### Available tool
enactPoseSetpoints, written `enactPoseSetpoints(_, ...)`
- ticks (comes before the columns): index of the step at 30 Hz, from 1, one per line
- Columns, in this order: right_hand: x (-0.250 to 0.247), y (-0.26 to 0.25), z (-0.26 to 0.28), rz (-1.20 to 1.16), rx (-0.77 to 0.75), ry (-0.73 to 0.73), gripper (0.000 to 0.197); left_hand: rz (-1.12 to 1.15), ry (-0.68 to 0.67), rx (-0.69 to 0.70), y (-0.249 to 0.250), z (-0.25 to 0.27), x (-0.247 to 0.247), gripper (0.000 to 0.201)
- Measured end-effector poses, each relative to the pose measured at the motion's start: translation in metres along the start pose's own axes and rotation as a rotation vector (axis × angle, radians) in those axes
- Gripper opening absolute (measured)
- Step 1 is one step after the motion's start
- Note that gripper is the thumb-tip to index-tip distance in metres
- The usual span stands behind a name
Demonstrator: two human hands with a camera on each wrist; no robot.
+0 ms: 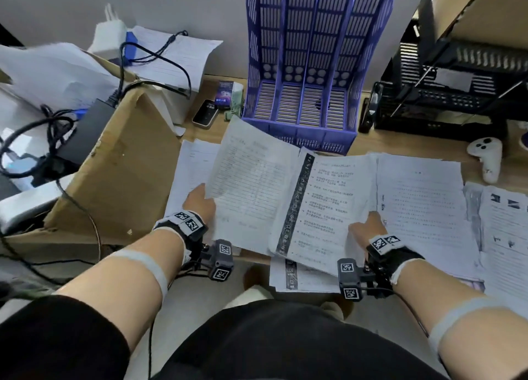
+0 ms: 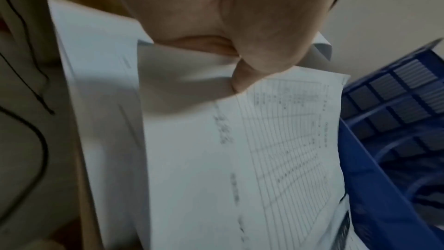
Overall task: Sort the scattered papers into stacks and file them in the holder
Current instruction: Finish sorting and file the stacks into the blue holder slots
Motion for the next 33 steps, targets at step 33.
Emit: enactPoseSetpoints(33,0.019,0.005,-0.021,0.098,-0.087,-0.154,0.046,-0.121,-0.387,0.072,0.049,0.034,0.153,0.026)
Point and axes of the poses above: each hand's wrist, its own z-axis away from the middle knuckle, its own x-axis out of the palm, y = z × x, the point moved 10 cm from there along -z, towards the middle knuckle, and after that the axes turned 15 degrees about -x, right-handed, at the moved point
